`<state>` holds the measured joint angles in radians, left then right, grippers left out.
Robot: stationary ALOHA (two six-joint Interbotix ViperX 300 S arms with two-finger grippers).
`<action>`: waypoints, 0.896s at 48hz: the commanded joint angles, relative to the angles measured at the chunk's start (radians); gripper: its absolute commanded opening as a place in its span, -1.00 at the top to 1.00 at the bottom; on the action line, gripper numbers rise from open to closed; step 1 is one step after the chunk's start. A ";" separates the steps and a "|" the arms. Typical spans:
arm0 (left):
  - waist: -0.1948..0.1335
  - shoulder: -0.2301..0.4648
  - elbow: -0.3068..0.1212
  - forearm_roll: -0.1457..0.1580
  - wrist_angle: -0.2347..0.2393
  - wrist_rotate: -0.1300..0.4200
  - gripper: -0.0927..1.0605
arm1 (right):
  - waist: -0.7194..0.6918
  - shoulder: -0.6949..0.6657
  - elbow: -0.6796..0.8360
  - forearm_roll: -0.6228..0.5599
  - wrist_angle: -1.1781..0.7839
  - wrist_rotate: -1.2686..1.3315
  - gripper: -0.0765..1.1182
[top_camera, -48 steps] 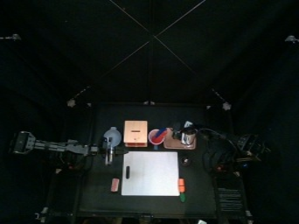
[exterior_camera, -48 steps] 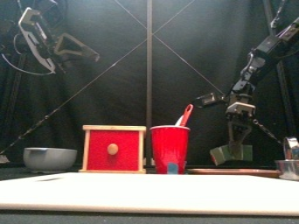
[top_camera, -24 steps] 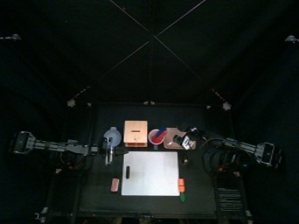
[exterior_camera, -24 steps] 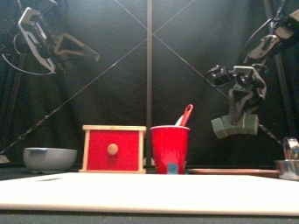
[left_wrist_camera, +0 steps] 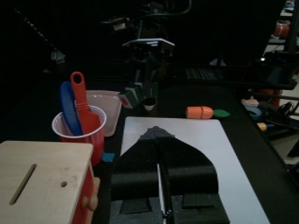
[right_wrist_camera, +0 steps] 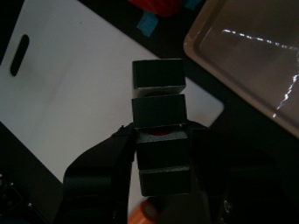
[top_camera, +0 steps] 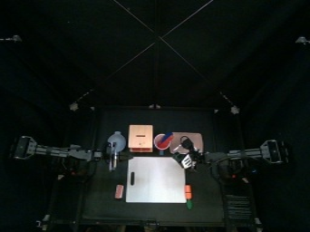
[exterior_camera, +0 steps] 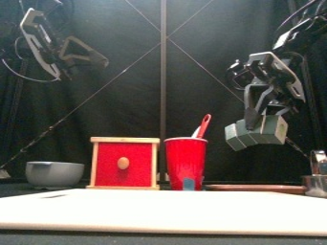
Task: Place sushi on board then cut the sushi with the knife then place the pieces on the plate
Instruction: Place the sushi on the board
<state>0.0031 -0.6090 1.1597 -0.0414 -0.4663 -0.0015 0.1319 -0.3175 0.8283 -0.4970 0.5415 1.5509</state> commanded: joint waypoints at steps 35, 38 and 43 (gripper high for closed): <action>-0.003 -0.031 0.000 0.005 -0.005 0.005 0.88 | 0.235 0.601 -0.695 -0.077 0.531 0.673 -0.14; -0.003 -0.032 0.002 0.005 -0.005 0.005 0.88 | 0.232 0.634 -0.733 -0.055 0.571 0.672 -0.14; -0.003 -0.034 0.002 0.005 -0.005 0.006 0.88 | 0.230 0.676 -0.790 -0.023 0.627 0.672 -0.14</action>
<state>0.0015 -0.6412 1.1735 -0.0399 -0.4663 0.0031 0.3682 0.3636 0.1028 -0.5369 1.1275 2.2227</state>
